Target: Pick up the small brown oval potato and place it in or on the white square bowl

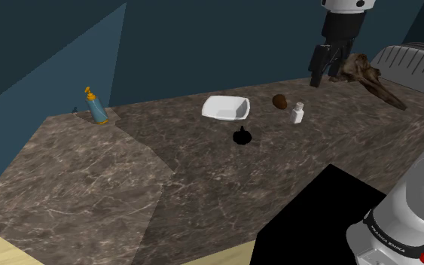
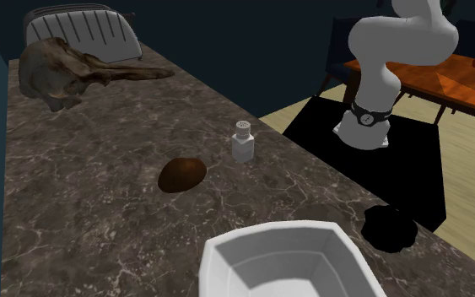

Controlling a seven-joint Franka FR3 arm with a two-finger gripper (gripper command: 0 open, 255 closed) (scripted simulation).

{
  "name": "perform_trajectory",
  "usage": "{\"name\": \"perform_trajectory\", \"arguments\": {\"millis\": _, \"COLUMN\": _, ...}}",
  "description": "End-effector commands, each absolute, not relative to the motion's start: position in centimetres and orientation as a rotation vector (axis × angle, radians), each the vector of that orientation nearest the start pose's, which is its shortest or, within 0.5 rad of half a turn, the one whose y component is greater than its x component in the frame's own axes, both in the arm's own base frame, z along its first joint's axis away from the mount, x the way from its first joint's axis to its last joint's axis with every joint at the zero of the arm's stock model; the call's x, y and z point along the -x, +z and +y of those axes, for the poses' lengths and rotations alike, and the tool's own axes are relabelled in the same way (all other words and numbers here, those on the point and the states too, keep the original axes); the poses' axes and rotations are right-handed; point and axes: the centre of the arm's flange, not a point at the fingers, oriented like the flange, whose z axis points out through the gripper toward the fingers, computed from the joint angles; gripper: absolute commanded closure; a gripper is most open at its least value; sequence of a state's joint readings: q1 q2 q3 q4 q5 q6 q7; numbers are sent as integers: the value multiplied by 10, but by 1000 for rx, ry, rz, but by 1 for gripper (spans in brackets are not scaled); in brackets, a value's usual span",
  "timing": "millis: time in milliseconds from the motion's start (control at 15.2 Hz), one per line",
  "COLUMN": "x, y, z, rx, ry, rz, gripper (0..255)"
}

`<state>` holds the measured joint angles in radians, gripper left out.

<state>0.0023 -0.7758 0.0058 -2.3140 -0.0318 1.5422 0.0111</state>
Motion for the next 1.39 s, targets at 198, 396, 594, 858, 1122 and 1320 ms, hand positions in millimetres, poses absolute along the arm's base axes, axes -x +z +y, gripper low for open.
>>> {"name": "perform_trajectory", "arguments": {"millis": 198, "x": -327, "y": 579, "z": -19, "rx": 3183, "ry": -45, "rz": 53, "gripper": 0}}
{"name": "perform_trajectory", "arguments": {"millis": 396, "x": -347, "y": 555, "z": -38, "rx": 3188, "ry": -84, "rz": 98, "gripper": 0}}
{"name": "perform_trajectory", "arguments": {"millis": 594, "x": -366, "y": 531, "z": -59, "rx": 3191, "ry": -122, "rz": 143, "gripper": 0}}
{"name": "perform_trajectory", "arguments": {"millis": 858, "x": -393, "y": 500, "z": -86, "rx": 3194, "ry": -174, "rz": 203, "gripper": 0}}
{"name": "perform_trajectory", "arguments": {"millis": 1122, "x": -419, "y": 470, "z": -116, "rx": 3195, "ry": -226, "rz": 264, "gripper": 0}}
{"name": "perform_trajectory", "arguments": {"millis": 1320, "x": -439, "y": 448, "z": -138, "rx": 3194, "ry": -265, "rz": 309, "gripper": 0}}
